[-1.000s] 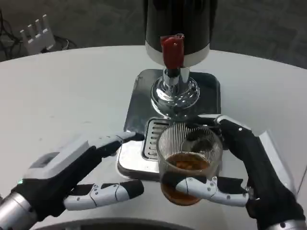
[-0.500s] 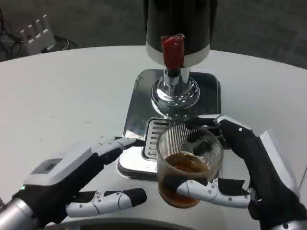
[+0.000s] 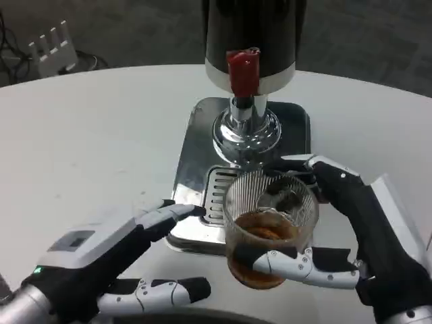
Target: Grasp the cup under the faucet to collect the drink, then remove the cup.
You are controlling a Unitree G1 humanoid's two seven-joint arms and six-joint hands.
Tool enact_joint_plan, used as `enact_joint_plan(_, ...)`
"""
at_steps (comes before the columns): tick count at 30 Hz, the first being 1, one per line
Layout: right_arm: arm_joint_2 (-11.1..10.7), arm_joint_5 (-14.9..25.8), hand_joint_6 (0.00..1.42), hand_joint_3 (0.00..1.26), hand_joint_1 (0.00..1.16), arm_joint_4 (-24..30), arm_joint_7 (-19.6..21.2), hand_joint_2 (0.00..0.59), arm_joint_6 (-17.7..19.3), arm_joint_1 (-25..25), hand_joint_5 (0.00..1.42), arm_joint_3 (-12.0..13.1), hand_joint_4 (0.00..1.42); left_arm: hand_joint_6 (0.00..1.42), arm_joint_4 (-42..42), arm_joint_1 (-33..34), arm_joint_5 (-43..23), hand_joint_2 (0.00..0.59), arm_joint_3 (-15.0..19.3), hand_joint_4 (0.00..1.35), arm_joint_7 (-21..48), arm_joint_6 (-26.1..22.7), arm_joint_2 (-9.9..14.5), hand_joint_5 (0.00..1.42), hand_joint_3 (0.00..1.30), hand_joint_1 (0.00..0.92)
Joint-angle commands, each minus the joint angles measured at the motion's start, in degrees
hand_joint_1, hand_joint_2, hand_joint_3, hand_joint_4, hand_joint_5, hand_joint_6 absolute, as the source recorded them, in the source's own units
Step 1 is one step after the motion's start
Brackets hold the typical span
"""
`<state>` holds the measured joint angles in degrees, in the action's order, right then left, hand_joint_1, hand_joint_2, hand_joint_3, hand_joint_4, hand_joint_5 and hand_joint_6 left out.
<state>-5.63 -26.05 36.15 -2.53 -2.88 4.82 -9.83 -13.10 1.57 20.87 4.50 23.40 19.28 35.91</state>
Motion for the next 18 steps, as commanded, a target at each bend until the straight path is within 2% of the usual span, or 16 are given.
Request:
enact_joint_plan(1,-0.1,0.5,0.52,0.82,0.99,1.9,-0.4,0.116,0.7,-0.8,0.91,0.2,0.89,0.18,-0.7,-1.2,0.6,0.093,-0.5,0.0,0.1,-0.4,0.9,0.02,0.14,0.0)
enact_joint_plan(18,-1.1,0.7,0.54,0.85,0.99,1.7,-0.9,0.117,0.7,-1.5,0.91,1.1,0.91,0.16,0.3,-0.4,0.4,0.093,-1.2,0.0,-0.2,-0.5,1.5,0.01,0.13,0.0)
